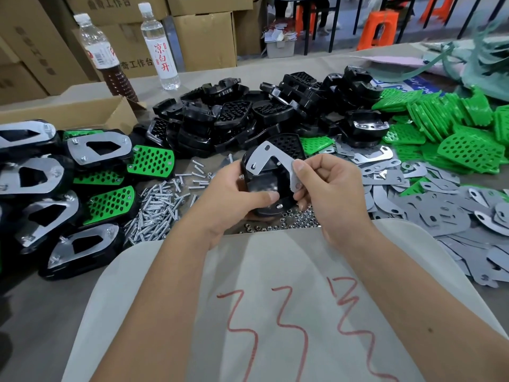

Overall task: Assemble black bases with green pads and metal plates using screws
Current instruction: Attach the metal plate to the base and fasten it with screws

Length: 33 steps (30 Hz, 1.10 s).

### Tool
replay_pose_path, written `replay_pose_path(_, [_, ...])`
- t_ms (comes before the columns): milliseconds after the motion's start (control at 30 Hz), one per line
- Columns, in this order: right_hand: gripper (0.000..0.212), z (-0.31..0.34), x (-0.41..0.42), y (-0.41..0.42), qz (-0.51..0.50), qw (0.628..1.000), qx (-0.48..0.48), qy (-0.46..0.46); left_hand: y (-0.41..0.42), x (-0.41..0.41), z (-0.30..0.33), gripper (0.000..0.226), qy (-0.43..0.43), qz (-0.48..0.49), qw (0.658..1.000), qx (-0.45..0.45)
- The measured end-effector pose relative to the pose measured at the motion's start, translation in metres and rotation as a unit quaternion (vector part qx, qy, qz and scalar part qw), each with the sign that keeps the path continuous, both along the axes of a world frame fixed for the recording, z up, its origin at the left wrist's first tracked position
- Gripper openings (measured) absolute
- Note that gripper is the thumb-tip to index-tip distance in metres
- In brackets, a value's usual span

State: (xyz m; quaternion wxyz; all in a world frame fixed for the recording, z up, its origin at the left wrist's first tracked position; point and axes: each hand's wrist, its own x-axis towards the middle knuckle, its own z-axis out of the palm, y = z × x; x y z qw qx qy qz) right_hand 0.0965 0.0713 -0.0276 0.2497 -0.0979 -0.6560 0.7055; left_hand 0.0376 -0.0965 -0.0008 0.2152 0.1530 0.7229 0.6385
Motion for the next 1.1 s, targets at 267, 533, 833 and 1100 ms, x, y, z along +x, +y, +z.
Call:
replay_pose_path(267, [0.023, 0.000, 0.001, -0.002, 0.033, 0.996, 0.084, -0.025, 0.009, -0.002, -0.007, 0.042, 0.022, 0.110, 0.993, 0.041])
replay_pose_path(533, [0.027, 0.001, 0.002, -0.004, 0.024, 0.991, 0.120, -0.054, 0.010, -0.002, -0.009, 0.047, 0.045, 0.107, 0.992, 0.047])
replay_pose_path(833, [0.027, 0.002, 0.004, -0.006, 0.022, 0.988, 0.146, -0.033, 0.004, -0.004, -0.008, 0.038, -0.035, 0.078, 0.994, 0.068])
replay_pose_path(1100, [0.027, 0.003, 0.005, -0.009, 0.019, 0.984, 0.175, -0.021, 0.015, 0.000, -0.010, 0.022, -0.050, 0.165, 0.980, 0.095])
